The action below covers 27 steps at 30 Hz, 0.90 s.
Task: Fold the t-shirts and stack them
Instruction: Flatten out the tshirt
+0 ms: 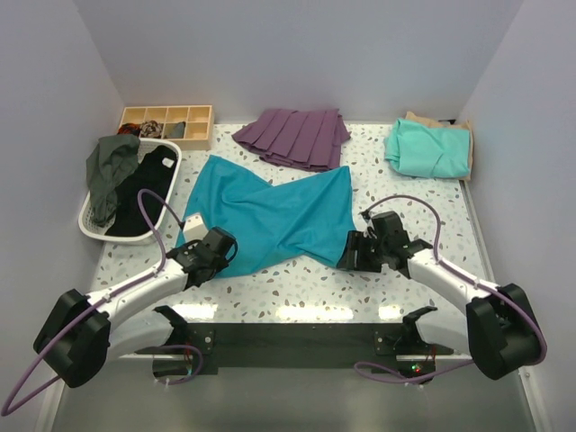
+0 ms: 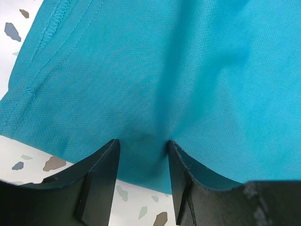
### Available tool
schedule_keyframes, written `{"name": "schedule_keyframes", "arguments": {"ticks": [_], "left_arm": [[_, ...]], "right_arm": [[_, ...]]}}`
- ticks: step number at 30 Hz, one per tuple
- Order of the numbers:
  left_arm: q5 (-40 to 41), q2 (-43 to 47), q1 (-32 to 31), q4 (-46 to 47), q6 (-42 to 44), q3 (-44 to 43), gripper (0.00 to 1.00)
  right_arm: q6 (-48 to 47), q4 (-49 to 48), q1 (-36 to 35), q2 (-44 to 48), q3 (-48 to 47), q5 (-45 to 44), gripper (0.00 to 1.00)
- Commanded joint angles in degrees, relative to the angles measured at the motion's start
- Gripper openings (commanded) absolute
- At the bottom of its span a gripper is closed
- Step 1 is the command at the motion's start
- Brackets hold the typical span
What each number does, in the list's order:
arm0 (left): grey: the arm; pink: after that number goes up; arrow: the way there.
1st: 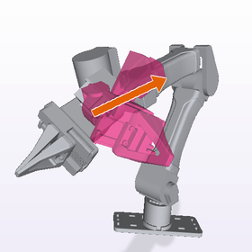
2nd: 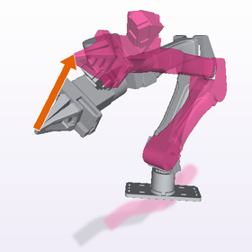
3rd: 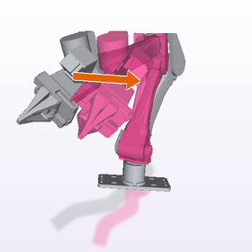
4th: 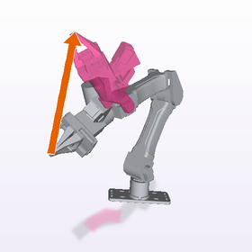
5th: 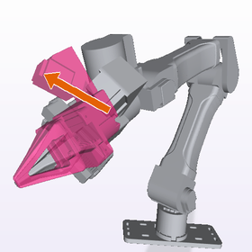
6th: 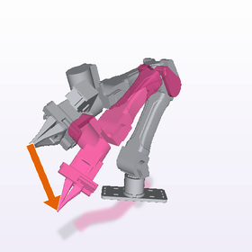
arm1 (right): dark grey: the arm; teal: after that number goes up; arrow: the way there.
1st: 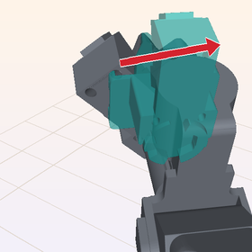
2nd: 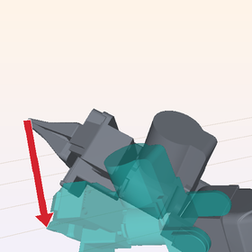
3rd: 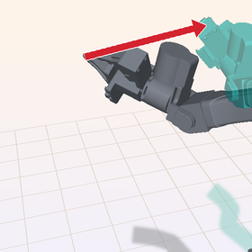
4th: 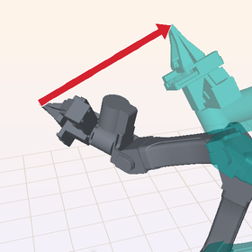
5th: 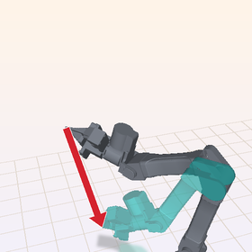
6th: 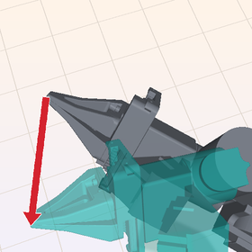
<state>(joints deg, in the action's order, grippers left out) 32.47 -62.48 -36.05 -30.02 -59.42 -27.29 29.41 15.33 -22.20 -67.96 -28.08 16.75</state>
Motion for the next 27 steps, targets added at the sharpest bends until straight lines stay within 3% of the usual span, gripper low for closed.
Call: {"name": "schedule_keyframes", "arguments": {"ticks": [1,5,10,12,15,18,22,27], "left_arm": [[2.6,1.4,-0.3,-0.5,-0.1,-0.2,0.51],[2.6,0.3,-0.3,0.0,0.2,-0.4,0.51],[2.1,-0.4,-0.2,0.4,-0.4,0.0,0.51],[2.1,-0.2,-0.3,0.8,-0.6,0.4,0.51],[2.2,-0.2,-0.2,0.8,-0.8,0.4,0.51],[2.8,0.1,-0.3,0.8,0.0,-1.0,0.50],[5.1,-0.2,-0.2,2.3,5.3,-3.8,0.51],[11.2,-7.6,0.6,5.1,11.8,-10.7,0.53]], "right_arm": [[-2.1,3.6,-0.4,3.1,-2.0,-4.5,0.63],[-1.6,-1.3,-0.4,1.0,-0.1,-2.5,0.61],[-0.2,-10.6,-0.4,-4.9,1.2,2.1,0.49],[-0.1,-13.4,-0.4,-5.8,1.4,4.8,0.33],[-0.9,-15.1,-0.4,-6.5,-0.3,7.0,0.00],[-2.4,-11.0,-0.4,-1.1,-3.9,7.4,0.00],[-5.1,-2.3,-0.4,9.5,-10.8,1.8,0.00],[-9.2,0.6,-0.4,7.1,-20.0,-1.0,0.00]]}}
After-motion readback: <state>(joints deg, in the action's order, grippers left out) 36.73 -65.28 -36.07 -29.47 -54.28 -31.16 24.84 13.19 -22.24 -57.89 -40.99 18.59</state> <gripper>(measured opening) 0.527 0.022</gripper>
